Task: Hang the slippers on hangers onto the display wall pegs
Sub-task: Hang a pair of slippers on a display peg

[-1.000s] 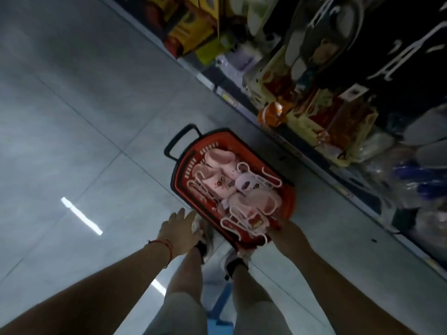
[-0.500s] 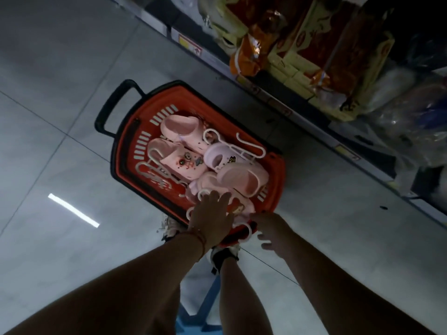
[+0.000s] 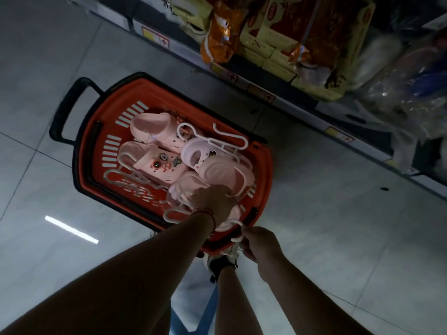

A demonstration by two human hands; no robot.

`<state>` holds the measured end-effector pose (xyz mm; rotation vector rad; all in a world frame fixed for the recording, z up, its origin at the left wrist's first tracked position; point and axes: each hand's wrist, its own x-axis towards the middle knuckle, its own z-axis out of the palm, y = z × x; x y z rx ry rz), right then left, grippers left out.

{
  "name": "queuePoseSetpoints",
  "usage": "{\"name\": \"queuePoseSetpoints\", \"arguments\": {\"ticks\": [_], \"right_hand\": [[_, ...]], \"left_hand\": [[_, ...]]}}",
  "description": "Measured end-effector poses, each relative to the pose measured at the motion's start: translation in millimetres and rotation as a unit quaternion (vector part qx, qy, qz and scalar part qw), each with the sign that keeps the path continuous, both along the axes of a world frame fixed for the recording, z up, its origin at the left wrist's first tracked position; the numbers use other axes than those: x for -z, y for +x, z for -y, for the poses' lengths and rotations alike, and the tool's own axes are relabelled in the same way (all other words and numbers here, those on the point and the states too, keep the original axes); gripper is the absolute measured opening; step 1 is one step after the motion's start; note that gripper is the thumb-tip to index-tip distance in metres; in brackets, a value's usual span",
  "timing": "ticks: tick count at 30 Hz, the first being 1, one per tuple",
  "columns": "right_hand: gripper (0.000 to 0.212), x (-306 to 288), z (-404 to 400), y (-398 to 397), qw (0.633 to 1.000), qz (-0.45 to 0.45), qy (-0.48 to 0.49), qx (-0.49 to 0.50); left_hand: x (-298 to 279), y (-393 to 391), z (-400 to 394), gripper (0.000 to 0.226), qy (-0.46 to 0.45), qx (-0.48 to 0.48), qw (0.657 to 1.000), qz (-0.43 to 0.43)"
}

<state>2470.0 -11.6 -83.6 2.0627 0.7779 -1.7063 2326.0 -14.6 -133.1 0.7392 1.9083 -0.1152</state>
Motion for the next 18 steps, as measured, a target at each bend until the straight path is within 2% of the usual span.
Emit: {"name": "queuePoseSetpoints", "arguments": {"ticks": [4,7,10,14,18], "right_hand": [[0.024,-17.1,-8.0,-3.9,0.997,-0.052,0.045,0.036],[0.027,-35.3,-18.8,-4.7,0.993,-0.074,0.078,0.041],[0.027,-63.7,-30.1,-6.9,0.987,-0.092,0.125,0.035],[0.025,-118.1,-43.3,-15.4,0.960,-0.114,0.255,-0.021],[0.022,-201.5,-59.9,-33.0,0.921,-0.151,0.355,-0.061]], "left_hand": [[-9.2,-9.5,2.3,0.025,0.044,-0.117,0.991,0.057],[-29.1,-17.1,5.7,0.014,0.116,-0.238,0.958,0.114],[-64.8,-30.0,6.9,0.010,0.120,-0.391,0.899,0.154],[-128.0,-46.3,4.8,0.021,0.108,-0.501,0.824,0.242],[-228.1,-52.2,-14.5,0.031,0.106,-0.588,0.723,0.346]]}}
